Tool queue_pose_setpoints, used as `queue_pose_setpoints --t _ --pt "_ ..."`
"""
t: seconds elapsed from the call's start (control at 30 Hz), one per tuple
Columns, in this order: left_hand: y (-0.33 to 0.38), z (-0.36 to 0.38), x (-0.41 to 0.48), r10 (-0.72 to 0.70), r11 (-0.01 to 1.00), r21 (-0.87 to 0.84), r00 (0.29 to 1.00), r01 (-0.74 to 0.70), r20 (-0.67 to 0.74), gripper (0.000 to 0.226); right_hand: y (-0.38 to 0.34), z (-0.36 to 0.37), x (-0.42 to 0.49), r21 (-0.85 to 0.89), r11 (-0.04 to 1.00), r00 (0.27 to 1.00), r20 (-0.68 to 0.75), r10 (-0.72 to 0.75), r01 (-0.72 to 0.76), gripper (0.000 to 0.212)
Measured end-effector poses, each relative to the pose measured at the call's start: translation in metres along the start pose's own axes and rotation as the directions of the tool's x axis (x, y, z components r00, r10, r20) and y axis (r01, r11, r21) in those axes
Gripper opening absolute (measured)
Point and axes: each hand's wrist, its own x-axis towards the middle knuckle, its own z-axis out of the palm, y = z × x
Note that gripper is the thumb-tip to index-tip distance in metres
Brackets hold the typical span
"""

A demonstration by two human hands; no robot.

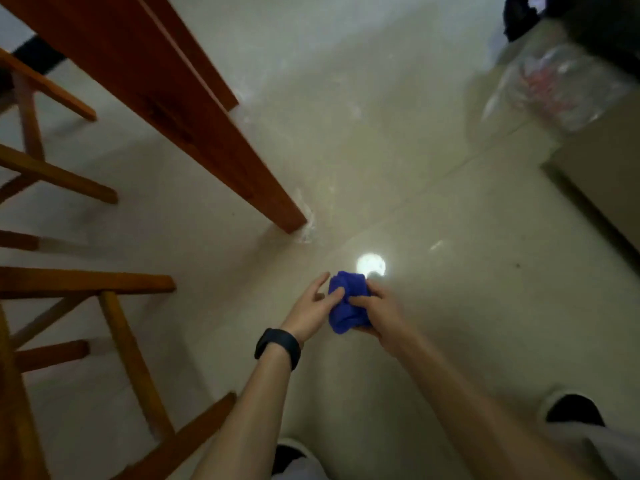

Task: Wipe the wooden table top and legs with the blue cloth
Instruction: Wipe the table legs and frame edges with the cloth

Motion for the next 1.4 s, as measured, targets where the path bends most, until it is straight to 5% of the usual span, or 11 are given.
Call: queue_pose_setpoints --t 0.1,0.33,0.5,0.67,0.77,1.03,1.23,1.4 --pt "-0.021 0.032 -0.030 -0.119 0.987 -0.108 0.993 0.119 0.013 0.045 0.014 -0.020 -0.056 -0.082 0.985 0.987 0.031 0.155 -0.152 0.034" --pt "-0.010 0.078 -0.204 -0.359 0.928 0.168 0.920 0.333 0.158 0.053 -0.018 -0.063 -0.253 -0.323 0.858 0.913 -0.051 0.405 -0.399 0.026" --pt "0.060 0.089 -0.362 -0.266 0.963 -0.009 0.958 0.268 0.108 0.047 -0.092 -0.067 -0.400 -0.387 0.880 0.960 -0.067 0.270 -0.275 0.034" --pt "0.145 0.078 -0.476 -0.166 0.925 -0.348 0.986 0.151 -0.014 0.038 -0.202 -0.054 -0.513 -0.452 0.889 0.965 0.190 0.178 -0.075 0.050" --pt "0.187 0.066 -0.529 -0.133 0.847 -0.528 0.988 0.070 -0.083 0.032 -0.249 -0.024 -0.559 -0.668 0.698 0.932 0.362 0.004 0.257 0.072" --pt "0.167 -0.005 -0.669 -0.073 0.643 -0.752 0.966 -0.145 -0.248 0.030 -0.261 0.091 -0.652 -0.707 0.146 0.721 0.686 -0.097 0.692 0.049" --pt "0.040 -0.072 -0.748 -0.105 0.793 -0.591 0.923 -0.147 -0.370 0.029 -0.175 0.191 -0.701 -0.610 -0.139 0.620 0.783 0.041 0.780 0.043" --pt "-0.110 -0.125 -0.799 -0.293 0.929 -0.350 0.816 0.120 -0.499 0.038 -0.070 0.269 -0.721 -0.527 -0.355 0.620 0.747 0.240 0.772 0.047"
